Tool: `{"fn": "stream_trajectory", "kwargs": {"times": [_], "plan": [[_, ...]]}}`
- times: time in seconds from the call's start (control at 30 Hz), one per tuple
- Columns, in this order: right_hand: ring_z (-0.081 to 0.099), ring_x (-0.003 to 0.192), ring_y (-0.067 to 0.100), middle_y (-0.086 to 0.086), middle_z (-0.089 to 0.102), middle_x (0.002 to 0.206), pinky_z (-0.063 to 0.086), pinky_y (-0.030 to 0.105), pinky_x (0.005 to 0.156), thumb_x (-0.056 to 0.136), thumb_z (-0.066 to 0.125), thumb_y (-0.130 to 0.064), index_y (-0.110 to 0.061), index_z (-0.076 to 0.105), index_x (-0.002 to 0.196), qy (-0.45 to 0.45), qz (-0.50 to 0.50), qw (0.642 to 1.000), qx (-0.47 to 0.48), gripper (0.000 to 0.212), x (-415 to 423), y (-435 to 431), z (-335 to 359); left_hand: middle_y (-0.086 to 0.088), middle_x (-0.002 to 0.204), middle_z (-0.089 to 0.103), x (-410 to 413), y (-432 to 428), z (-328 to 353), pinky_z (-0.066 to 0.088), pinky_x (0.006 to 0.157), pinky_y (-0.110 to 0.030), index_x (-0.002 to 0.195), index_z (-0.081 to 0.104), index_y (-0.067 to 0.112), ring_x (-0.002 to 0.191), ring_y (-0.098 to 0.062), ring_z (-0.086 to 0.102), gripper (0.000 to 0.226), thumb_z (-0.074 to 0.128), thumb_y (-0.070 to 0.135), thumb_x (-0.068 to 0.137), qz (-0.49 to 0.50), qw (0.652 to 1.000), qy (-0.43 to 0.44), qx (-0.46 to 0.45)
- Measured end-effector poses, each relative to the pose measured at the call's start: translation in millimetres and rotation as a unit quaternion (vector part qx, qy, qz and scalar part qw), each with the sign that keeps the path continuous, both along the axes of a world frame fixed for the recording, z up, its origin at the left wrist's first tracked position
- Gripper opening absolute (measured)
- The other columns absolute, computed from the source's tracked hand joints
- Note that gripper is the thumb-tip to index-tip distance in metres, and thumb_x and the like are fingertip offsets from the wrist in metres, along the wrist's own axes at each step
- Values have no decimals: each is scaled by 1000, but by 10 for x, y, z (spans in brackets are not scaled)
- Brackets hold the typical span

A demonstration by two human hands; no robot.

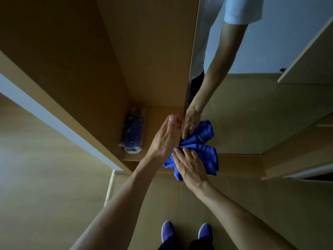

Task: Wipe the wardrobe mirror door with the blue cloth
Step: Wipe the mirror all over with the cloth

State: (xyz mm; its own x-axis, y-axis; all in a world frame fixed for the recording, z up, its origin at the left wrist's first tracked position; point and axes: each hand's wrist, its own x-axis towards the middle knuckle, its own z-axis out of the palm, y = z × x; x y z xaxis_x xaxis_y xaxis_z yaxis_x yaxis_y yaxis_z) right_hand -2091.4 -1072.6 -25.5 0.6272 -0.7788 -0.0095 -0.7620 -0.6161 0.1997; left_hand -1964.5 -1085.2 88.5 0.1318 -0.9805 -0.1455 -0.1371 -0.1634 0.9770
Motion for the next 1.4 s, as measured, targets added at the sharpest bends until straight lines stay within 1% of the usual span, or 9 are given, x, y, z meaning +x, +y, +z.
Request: {"fn": "stream_trajectory", "kwargs": {"times": [0.33,0.43,0.57,0.77,0.93,1.07,1.13,1.27,1.4], "plan": [[48,122,26,7,52,136,40,38,106,91,58,-12,-10,50,134,49,-2,997,54,44,65,-77,-360,28,108,70,-40,-11,-23,46,110,-40,94,61,73,112,2,64,38,26,84,83,24,999,26,18],[53,110,24,0,61,115,42,36,98,86,63,-11,-17,61,119,-12,-32,994,102,33,-133,-100,-407,23,115,68,-76,43,-96,42,114,-42,103,60,65,119,-2,61,48,24,88,80,24,997,42,55],[51,111,22,-10,61,122,40,34,96,80,59,-17,-24,59,123,-137,-134,956,221,43,-467,7,-556,9,141,60,-154,149,-275,35,119,-48,112,55,59,132,-12,54,57,22,90,77,18,994,59,94],[62,78,17,-5,66,84,46,27,65,81,63,-24,-22,62,100,-413,-383,735,378,19,-515,82,-474,17,158,41,-259,184,-390,27,124,-48,147,36,55,147,-7,37,80,21,91,78,22,995,48,84],[68,78,13,0,71,89,51,25,66,88,74,-30,-19,65,96,-542,-466,513,475,16,-523,116,-429,45,127,50,-282,194,-366,31,122,-49,106,43,88,140,-2,43,34,20,90,81,27,995,44,81],[66,99,18,2,69,105,53,34,89,91,65,-54,-19,60,106,-552,-534,369,524,38,-468,86,-449,48,122,51,-287,214,-357,32,121,-50,107,43,88,138,0,45,36,19,91,82,26,996,37,79],[63,94,14,1,65,102,50,28,77,93,61,-56,-20,56,107,-568,-537,292,551,39,-417,63,-430,49,121,53,-286,214,-379,33,121,-49,108,45,86,136,3,46,37,19,91,83,30,996,37,75],[67,96,19,10,69,109,51,28,67,96,60,-37,-8,57,122,-612,-528,213,550,39,-303,-14,-417,50,123,55,-293,208,-407,34,120,-47,112,48,83,132,11,46,37,21,85,87,33,996,30,72],[68,104,29,19,68,121,55,36,76,94,60,-22,-4,58,127,-622,-520,165,561,37,-171,-114,-410,21,151,49,-304,222,-451,33,121,-50,149,42,50,142,-3,43,77,23,87,84,43,995,28,85]]}}
